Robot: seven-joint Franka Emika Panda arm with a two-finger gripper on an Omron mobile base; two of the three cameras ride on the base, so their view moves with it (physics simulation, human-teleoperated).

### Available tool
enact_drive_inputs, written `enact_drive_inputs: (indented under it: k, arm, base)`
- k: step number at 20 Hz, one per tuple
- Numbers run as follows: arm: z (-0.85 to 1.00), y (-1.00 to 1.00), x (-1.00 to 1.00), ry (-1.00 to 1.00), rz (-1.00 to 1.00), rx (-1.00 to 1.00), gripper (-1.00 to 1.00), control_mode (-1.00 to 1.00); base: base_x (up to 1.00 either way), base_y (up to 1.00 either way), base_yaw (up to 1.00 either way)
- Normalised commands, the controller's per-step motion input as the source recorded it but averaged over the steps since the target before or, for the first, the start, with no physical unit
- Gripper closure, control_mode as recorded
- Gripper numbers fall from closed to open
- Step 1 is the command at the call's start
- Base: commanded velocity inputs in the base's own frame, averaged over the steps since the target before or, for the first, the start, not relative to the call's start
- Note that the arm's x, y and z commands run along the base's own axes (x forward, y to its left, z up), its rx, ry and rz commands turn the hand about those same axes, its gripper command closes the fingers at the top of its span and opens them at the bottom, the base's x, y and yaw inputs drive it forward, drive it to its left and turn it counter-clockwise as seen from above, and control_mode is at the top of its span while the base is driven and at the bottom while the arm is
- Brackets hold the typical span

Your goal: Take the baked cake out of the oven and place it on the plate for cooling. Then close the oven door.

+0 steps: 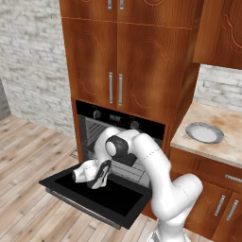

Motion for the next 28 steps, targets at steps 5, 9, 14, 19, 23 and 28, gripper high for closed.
enact_drive_inputs:
  k: [5,9,14,19,23,28]
  arm:
    - [-0.19,0.16,-0.33,0.0,-0.01,0.06,1.0,-1.0]
    - [-0.18,0.15,-0.33,0.0,0.0,0.06,1.0,-1.0]
    - [-0.18,0.15,-0.33,0.01,0.0,0.06,1.0,-1.0]
    - [-0.18,0.14,-0.27,0.0,0.0,0.05,1.0,-1.0]
    - [-0.19,0.17,-0.28,0.0,0.0,0.02,1.0,-1.0]
    - [-0.18,0.16,-0.26,0.0,0.0,0.03,1.0,-1.0]
  base:
    - [0.0,0.0,0.0]
    - [0.0,0.0,0.0]
    - [0.0,0.0,0.0]
    - [0.0,0.0,0.0]
    - [0.0,0.0,0.0]
    - [0.0,0.0,0.0]
